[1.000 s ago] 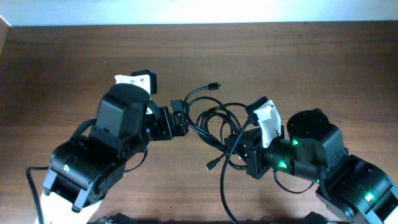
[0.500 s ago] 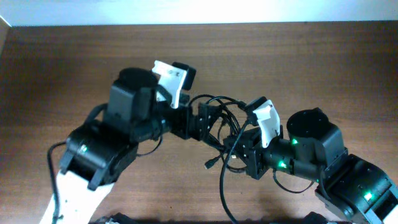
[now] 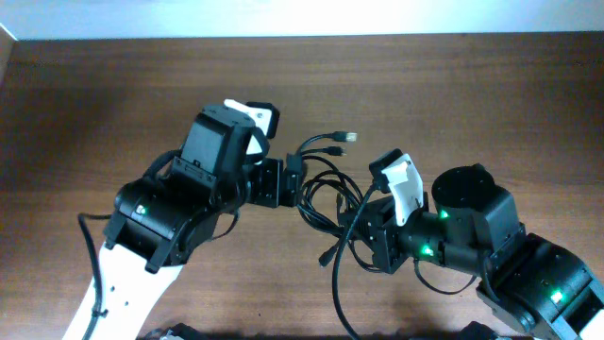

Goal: Untangle cables

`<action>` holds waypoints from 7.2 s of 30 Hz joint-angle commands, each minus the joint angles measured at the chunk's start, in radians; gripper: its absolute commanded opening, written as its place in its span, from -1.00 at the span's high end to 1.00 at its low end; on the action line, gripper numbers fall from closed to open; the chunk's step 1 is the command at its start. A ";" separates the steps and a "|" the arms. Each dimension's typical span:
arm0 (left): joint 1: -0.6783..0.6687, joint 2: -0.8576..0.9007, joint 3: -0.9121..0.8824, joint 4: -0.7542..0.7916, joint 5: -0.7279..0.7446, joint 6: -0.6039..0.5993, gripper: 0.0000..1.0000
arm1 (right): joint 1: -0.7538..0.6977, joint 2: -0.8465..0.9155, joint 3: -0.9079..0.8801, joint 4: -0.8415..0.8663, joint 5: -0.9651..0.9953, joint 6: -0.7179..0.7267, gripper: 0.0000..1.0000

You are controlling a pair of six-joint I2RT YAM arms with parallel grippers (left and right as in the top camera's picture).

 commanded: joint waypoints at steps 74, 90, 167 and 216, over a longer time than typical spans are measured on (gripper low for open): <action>-0.018 0.005 0.004 -0.077 0.644 0.911 1.00 | 0.000 -0.043 0.011 -0.025 -0.172 -0.230 0.12; -0.019 0.001 0.004 0.016 0.660 0.514 1.00 | 0.000 -0.006 0.011 -0.139 0.516 0.153 -0.78; 0.310 0.314 0.004 -0.164 -0.220 -0.118 -0.98 | -0.412 0.217 -0.025 -0.341 0.067 -0.208 -0.99; 0.566 0.400 0.003 0.017 -0.039 0.489 -0.98 | 0.249 0.884 -0.025 0.366 0.080 -0.787 -0.79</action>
